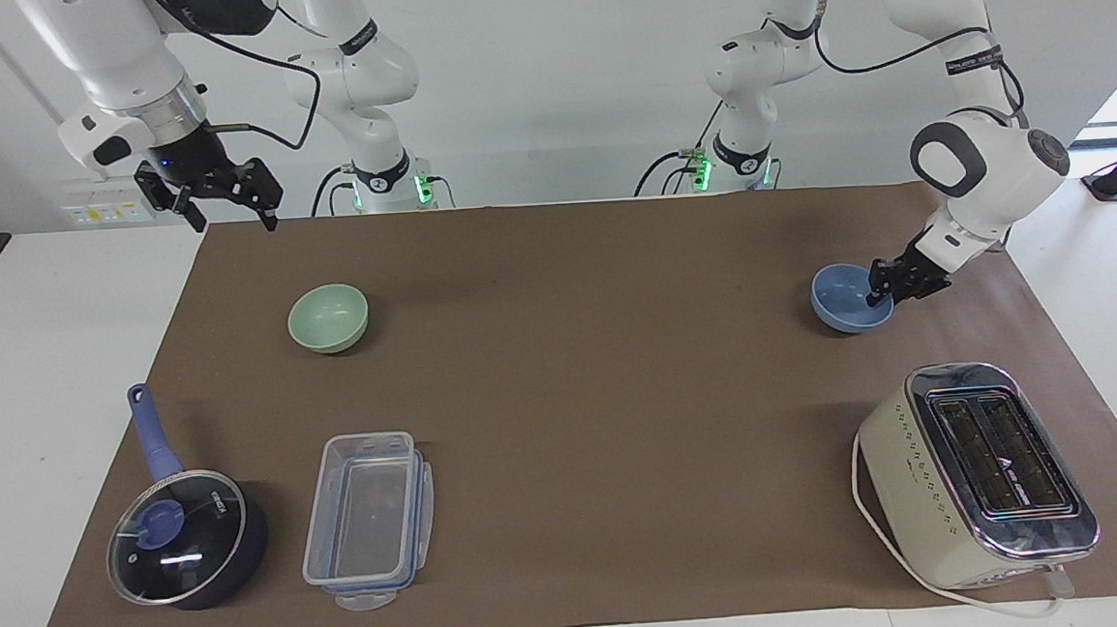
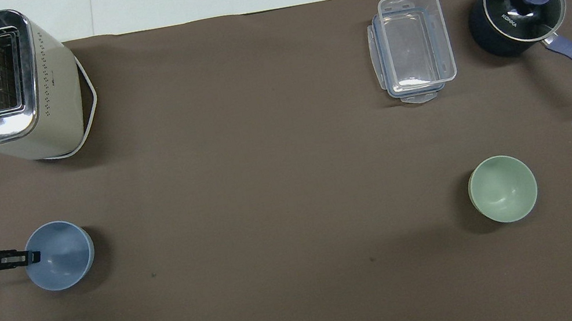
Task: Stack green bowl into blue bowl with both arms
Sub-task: 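Reach the left gripper to the blue bowl while the right gripper approaches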
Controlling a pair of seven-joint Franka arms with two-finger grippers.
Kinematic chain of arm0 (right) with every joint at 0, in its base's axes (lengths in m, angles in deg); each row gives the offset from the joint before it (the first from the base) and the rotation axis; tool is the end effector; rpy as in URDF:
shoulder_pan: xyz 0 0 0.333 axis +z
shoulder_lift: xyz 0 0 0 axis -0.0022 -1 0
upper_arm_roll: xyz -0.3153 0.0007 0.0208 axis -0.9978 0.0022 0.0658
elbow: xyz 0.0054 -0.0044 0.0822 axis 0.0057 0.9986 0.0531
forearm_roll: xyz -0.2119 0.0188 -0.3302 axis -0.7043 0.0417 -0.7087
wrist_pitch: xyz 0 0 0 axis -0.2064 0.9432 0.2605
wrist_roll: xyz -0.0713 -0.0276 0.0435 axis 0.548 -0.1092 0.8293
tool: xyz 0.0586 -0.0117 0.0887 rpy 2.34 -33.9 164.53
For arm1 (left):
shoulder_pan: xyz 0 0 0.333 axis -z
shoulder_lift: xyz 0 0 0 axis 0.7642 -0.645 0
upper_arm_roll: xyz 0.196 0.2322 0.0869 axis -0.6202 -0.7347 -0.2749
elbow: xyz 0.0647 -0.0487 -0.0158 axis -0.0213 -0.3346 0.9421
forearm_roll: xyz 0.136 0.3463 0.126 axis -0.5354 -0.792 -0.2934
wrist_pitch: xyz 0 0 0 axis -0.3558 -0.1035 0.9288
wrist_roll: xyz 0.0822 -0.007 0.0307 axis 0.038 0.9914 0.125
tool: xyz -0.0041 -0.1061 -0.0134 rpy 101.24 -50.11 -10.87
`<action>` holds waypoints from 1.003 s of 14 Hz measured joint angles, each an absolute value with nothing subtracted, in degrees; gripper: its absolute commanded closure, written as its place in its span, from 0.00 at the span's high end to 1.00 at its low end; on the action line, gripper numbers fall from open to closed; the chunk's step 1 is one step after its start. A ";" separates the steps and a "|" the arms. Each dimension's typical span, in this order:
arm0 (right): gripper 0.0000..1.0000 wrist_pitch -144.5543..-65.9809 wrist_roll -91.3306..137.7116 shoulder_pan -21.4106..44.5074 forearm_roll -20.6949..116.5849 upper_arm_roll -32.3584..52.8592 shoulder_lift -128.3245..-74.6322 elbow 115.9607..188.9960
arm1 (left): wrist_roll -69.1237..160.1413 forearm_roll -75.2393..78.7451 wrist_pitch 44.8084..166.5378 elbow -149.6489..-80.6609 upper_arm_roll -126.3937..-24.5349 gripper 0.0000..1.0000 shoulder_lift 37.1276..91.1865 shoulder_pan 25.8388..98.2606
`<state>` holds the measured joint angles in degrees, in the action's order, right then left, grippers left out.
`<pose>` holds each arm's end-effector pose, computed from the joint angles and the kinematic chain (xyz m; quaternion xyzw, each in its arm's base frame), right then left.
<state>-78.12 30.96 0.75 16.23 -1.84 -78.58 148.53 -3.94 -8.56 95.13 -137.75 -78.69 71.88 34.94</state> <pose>0.5092 -0.0429 0.6170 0.9993 -0.0338 -0.0161 0.0036 0.4893 0.1239 0.3234 0.9906 -0.0790 -0.0081 0.1115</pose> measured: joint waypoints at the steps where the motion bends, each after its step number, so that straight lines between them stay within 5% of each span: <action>1: 1.00 -78.16 30.96 0.76 16.23 -1.84 -78.57 148.54 | -3.96 -8.56 95.13 -137.75 -78.73 0.00 71.91 34.92; 10: 1.00 -81.07 30.95 0.77 16.24 -1.84 -78.56 151.71 | -4.15 -8.55 90.68 -135.49 -78.42 0.00 77.76 35.06; 14: 1.00 -85.54 30.80 0.76 16.24 -1.84 -78.61 156.06 | 3.66 -8.46 87.94 -135.52 -77.58 0.00 80.71 40.92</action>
